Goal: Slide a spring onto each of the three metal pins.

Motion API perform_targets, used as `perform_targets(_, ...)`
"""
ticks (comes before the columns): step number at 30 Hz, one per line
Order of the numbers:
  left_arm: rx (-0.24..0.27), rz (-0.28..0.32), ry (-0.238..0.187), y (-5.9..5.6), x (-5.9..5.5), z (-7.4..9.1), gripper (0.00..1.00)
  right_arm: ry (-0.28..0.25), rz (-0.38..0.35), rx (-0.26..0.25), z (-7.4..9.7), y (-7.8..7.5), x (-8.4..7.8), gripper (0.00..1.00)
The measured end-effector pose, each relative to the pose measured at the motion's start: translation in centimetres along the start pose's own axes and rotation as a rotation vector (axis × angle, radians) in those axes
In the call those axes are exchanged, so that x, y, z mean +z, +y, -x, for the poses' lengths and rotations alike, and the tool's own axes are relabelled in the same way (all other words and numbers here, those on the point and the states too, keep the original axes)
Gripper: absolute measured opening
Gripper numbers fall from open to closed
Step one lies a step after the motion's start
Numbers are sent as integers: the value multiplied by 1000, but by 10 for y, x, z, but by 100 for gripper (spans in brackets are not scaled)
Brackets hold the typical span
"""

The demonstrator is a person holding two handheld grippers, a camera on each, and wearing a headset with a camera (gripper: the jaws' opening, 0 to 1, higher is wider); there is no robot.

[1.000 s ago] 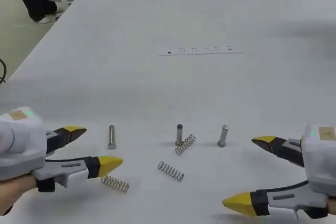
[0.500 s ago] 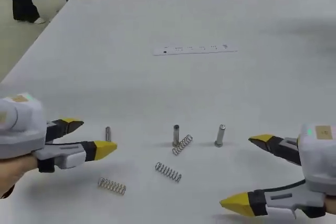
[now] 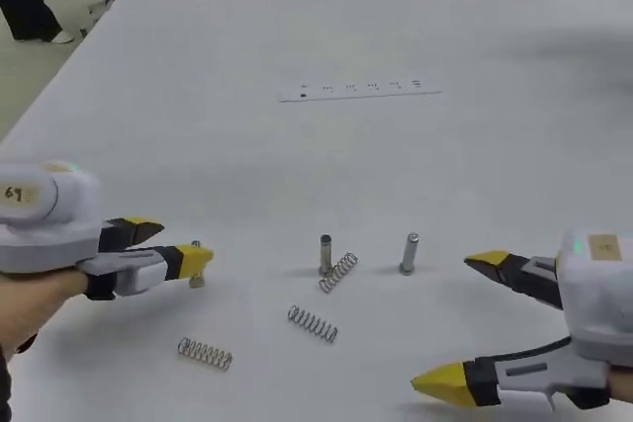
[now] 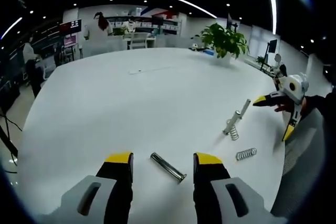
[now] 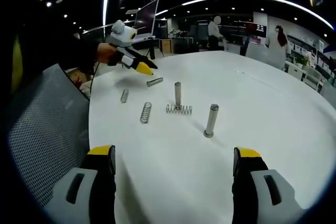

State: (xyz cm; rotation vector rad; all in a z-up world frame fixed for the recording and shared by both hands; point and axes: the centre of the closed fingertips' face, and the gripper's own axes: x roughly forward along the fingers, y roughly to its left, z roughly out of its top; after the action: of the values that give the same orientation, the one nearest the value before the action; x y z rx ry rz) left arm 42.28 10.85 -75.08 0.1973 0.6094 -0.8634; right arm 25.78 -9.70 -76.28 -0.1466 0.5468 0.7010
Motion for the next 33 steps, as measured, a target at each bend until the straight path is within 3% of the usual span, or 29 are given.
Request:
perform_targets(4, 29, 4, 32, 5, -4, -4, 31, 1, -1, -1, 0, 0, 0, 92)
perform_targets(16, 43, 52, 97, 5, -12, -13, 22, 8, -1, 4, -1, 1, -2, 92)
perform_targets(28, 51, 34, 175, -2, -18, -23, 16, 6, 0, 5, -1, 0, -2, 92)
perform_targets(33, 49, 25, 187, -2, -18, -25, 14, 7, -2, 5, -1, 0, -2, 92)
